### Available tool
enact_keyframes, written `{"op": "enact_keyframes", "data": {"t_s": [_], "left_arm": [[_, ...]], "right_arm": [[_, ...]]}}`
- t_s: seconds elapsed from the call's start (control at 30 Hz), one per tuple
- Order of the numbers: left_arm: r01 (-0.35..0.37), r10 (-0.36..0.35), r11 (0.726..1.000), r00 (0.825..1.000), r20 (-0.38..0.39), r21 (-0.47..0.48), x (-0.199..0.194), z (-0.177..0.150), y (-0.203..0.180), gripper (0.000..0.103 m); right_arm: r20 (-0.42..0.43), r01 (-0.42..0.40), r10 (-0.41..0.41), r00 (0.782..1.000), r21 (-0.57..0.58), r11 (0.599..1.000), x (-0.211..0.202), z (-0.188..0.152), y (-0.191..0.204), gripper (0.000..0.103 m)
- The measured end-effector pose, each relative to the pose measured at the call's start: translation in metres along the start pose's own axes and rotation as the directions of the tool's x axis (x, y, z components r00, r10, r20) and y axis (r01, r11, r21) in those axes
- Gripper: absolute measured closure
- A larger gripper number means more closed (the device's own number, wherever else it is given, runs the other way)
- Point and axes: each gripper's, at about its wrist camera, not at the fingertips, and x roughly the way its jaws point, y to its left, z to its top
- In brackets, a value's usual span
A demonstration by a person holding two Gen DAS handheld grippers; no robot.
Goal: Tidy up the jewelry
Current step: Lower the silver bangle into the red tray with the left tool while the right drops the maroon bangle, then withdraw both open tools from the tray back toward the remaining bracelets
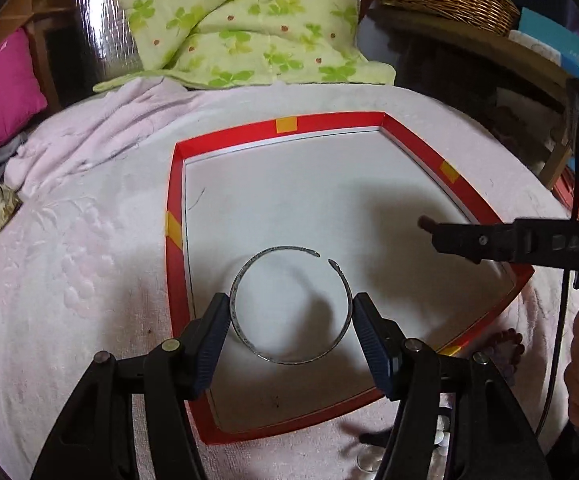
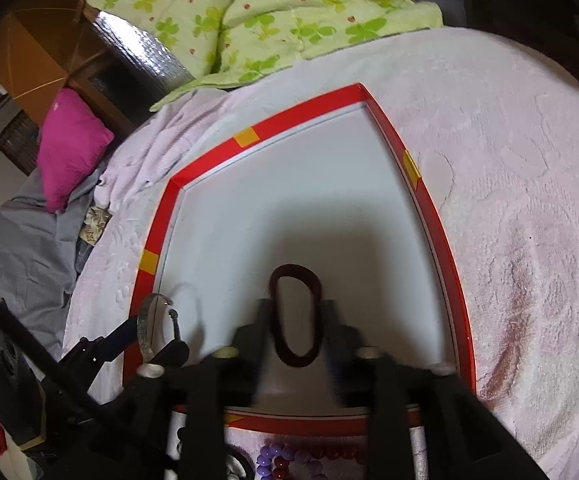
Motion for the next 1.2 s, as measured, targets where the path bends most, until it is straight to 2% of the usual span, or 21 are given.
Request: {"op": "enact_keyframes", "data": {"t_s": [0.03,0.07,0.2,0.37,0.47,0.7,0.77,0.83,0.97,1.2], "left_arm": [[0.004,-0.004,1.0,1.0,0.007,-0.007,-0.002,0.001,0.001,0.039],[0.005,-0.005,1.0,1.0,0.017,-0.013,-0.004,0.001,0.002,0.039],[-0.009,0.01,1.0,0.997,0.071,-0.016,-0.021,-0.001,0.007,0.039],[-0.076,0.08,0.996,0.991,0.112,-0.038,-0.045,-0.012,0.019,0.039],[-0.069,0.076,0.996,0.988,0.131,-0.057,-0.063,-0.024,0.026,0.039],[-0.104,0.107,0.994,0.988,0.113,-0.032,-0.084,-0.063,0.028,0.039],[-0.101,0.104,0.994,0.99,0.1,-0.039,-0.088,-0.075,0.028,0.039],[-0.084,0.086,0.996,0.993,0.077,-0.029,-0.089,-0.086,0.024,0.039],[-0.068,0.066,0.997,0.997,0.047,0.036,-0.087,-0.1,0.012,0.038],[0.007,-0.007,0.998,1.0,0.007,0.067,-0.076,-0.099,0.003,0.038]], "right_arm": [[0.009,-0.003,0.003,1.0,0.01,1.0,-0.002,0.001,-0.001,0.043],[0.021,-0.007,0.006,1.0,0.013,1.0,-0.005,0.0,-0.002,0.041],[0.122,-0.024,0.023,0.992,0.003,1.0,-0.029,-0.001,-0.003,0.041],[0.192,-0.035,0.034,0.981,0.005,0.999,-0.055,-0.008,-0.009,0.041],[0.205,-0.04,0.041,0.978,-0.007,0.999,-0.067,-0.014,-0.009,0.047],[0.222,-0.045,0.047,0.974,-0.013,0.999,-0.095,-0.042,-0.016,0.047],[0.213,-0.063,0.063,0.975,-0.007,0.998,-0.1,-0.049,-0.02,0.047],[0.182,-0.119,0.112,0.977,0.028,0.992,-0.105,-0.06,-0.027,0.047],[0.13,-0.187,0.176,0.976,0.075,0.979,-0.106,-0.08,-0.036,0.047],[0.042,-0.194,0.189,0.981,0.139,0.971,-0.084,-0.093,-0.046,0.055]]}}
